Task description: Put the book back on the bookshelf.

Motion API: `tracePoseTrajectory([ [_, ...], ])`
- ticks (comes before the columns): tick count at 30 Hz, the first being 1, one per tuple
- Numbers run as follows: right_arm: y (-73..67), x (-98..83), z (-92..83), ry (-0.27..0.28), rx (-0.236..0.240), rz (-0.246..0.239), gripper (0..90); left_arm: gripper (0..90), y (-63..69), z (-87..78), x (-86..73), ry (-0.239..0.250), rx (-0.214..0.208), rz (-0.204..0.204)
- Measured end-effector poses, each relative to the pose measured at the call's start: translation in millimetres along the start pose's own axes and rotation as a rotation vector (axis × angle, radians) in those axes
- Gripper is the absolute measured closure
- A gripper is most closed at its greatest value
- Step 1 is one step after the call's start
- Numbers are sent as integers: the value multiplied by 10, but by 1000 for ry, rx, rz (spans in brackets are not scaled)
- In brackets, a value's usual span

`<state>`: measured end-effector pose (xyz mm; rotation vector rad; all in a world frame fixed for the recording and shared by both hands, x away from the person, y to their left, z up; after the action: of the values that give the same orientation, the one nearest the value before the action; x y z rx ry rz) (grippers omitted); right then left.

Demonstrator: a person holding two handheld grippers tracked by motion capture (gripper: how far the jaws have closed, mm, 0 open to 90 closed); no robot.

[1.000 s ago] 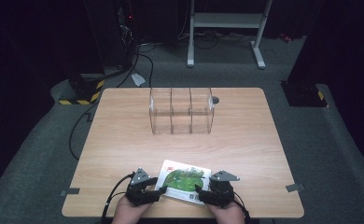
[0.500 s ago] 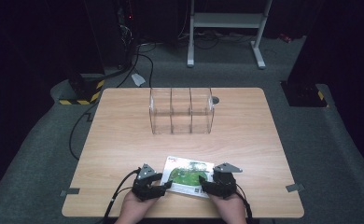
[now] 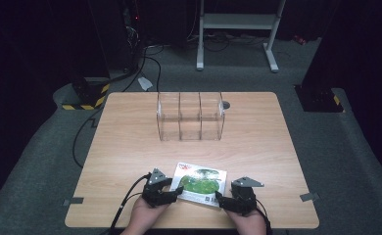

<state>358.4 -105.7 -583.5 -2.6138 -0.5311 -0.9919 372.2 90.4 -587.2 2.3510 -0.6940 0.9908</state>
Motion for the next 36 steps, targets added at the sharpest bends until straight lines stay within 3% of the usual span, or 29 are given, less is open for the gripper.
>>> tracePoseTrajectory([
  [5, -126, 1, 55, -4, 48, 9, 319, 382, 5, 3, 2, -7, 8, -1],
  [9, -138, 102, 130, 15, -17, -19, 317, 388, -37, 19, 28, 2, 24, -11],
  [14, -42, 312, 298, -4, -19, -28, 328, 406, -163, 92, 129, 7, 37, -32],
  [19, 7, 433, 401, 24, -39, -40, 328, 406, -169, 84, 119, 33, 43, -36],
  [23, 2, 412, 371, 2, -25, -46, 342, 416, -138, 46, 81, 27, 32, -42],
  [27, 2, 295, 241, 11, -40, -58, 342, 407, -129, 18, 57, 21, 25, -35],
  [31, -40, 193, 187, 19, -10, -23, 334, 390, -94, 14, 53, 26, 22, -40],
  [33, -89, 191, 197, 12, 30, -28, 375, 398, -88, -1, 55, 28, 26, -46],
  [34, -84, 205, 206, 15, 18, -44, 375, 403, -83, -8, 59, 31, 25, -51],
  [36, -87, 229, 228, 15, 9, -26, 375, 411, -76, -28, 79, 45, 25, -58],
])
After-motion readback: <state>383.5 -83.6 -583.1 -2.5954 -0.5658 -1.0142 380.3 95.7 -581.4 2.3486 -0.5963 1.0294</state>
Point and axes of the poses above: each handheld gripper's, and its own axes: z roughly forward along the jaws, x roughly out of its top, y roughly to its right, the point moved 10 cm from there along z, roughly forward along the jaws, and after that the axes turned 3 degrees about -x, right-handed, at the moved point
